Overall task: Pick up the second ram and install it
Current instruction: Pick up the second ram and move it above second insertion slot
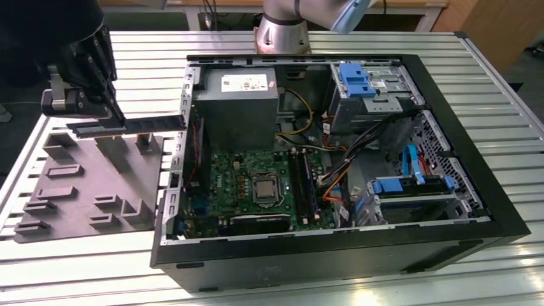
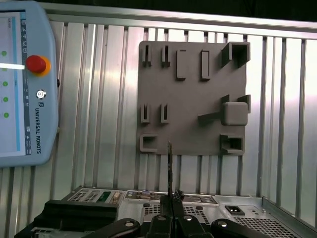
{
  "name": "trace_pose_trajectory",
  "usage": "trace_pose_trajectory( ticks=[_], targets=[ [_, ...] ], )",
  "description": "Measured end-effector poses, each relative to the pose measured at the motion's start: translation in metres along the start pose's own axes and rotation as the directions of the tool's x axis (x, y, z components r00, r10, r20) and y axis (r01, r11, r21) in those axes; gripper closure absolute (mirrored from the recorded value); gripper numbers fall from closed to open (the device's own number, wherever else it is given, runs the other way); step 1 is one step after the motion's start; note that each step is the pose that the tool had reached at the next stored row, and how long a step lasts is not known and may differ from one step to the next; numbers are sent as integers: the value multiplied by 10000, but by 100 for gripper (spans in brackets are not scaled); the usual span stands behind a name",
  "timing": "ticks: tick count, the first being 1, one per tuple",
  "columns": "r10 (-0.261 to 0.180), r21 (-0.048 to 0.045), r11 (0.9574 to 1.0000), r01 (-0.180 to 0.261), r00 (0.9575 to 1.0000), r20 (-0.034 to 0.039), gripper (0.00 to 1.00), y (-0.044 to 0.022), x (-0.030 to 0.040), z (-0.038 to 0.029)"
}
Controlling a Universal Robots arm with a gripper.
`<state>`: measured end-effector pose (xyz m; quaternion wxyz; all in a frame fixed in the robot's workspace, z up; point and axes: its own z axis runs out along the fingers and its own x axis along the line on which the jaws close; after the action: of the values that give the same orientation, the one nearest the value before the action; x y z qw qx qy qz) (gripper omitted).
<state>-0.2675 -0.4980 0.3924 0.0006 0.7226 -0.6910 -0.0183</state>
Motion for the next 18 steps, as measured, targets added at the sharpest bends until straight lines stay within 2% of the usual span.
trace_pose_trajectory(
  ticks=[18],
  targets=[
    [-1,0,10000,1,10000,0,89,-228,6,-6]
  ],
)
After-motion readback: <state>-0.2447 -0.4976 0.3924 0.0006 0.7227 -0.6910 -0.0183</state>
